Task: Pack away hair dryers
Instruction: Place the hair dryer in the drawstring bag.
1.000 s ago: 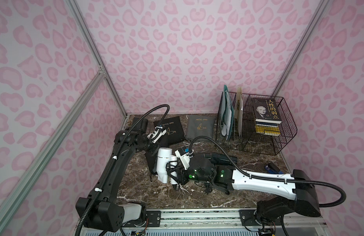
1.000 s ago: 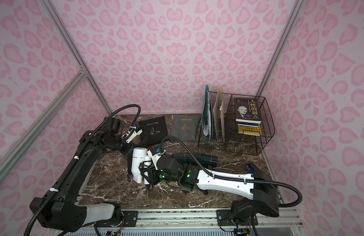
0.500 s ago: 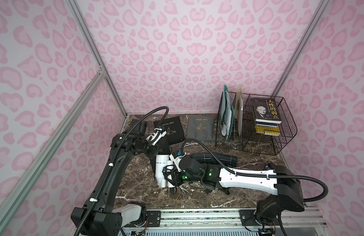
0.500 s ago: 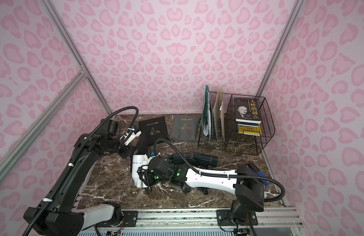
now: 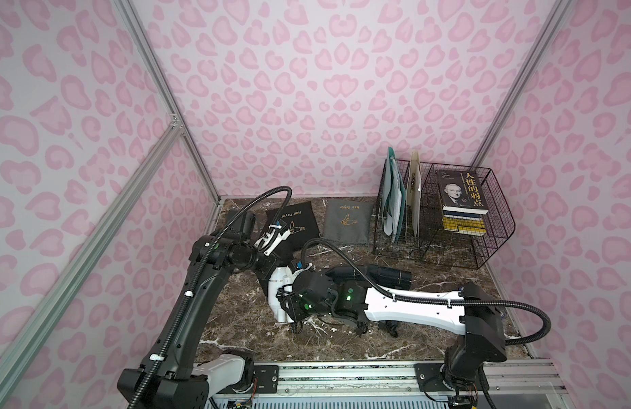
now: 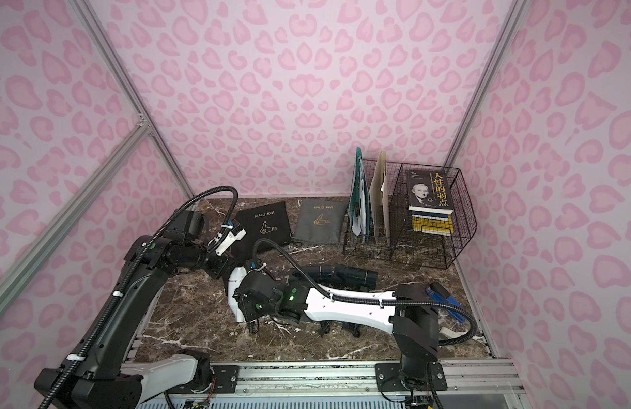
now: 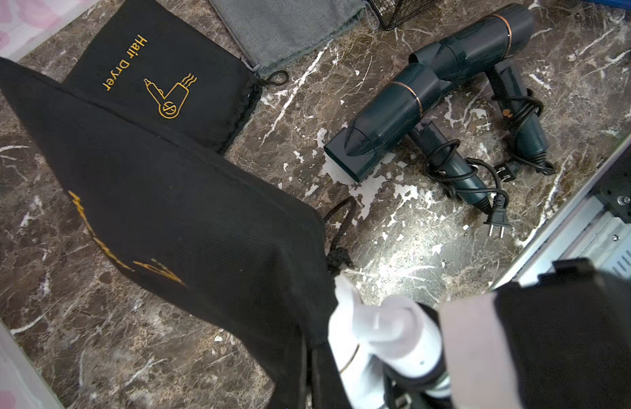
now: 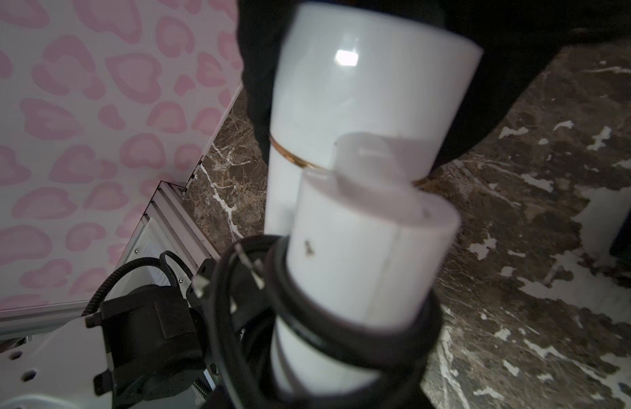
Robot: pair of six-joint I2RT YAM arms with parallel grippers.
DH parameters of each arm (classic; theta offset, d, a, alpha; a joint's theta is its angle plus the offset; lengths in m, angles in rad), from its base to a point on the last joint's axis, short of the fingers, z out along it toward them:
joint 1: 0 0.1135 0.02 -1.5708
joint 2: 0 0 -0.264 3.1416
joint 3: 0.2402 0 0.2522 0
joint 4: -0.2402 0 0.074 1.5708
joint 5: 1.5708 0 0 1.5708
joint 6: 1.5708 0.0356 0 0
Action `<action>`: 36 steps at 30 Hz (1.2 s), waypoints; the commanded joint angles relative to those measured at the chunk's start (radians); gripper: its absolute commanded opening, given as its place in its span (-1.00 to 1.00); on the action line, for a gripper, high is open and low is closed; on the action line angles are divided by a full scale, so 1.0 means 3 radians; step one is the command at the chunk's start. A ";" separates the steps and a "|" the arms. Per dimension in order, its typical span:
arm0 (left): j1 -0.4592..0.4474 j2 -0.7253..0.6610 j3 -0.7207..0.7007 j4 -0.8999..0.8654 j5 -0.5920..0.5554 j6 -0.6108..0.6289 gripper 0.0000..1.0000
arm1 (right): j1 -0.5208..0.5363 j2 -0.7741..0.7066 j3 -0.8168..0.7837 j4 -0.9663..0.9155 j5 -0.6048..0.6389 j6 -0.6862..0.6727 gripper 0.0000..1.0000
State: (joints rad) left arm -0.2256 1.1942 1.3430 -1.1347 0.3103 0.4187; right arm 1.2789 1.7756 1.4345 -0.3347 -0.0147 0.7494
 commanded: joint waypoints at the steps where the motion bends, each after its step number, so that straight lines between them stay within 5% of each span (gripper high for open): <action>1: -0.0049 -0.0031 -0.0034 -0.0042 0.0086 -0.0086 -0.97 | 0.0031 0.0112 0.0142 -0.0144 0.0145 -0.0133 -1.00; 20: -0.0123 -0.0367 -0.0219 -0.0272 0.0326 -0.0122 -0.97 | -0.0024 -0.0168 -0.0324 0.0532 -0.0125 -0.0059 -1.00; 36: -0.0138 -0.0560 -0.0180 -0.0482 0.0361 -0.0168 -0.97 | -0.0062 -0.0400 -0.0637 0.0616 0.0102 0.0202 -1.00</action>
State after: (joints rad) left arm -0.2676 1.0401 1.2797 -1.2434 0.3904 0.3824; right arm 1.2621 1.6672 1.2579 -0.2272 -0.0189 0.7826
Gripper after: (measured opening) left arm 0.067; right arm 0.414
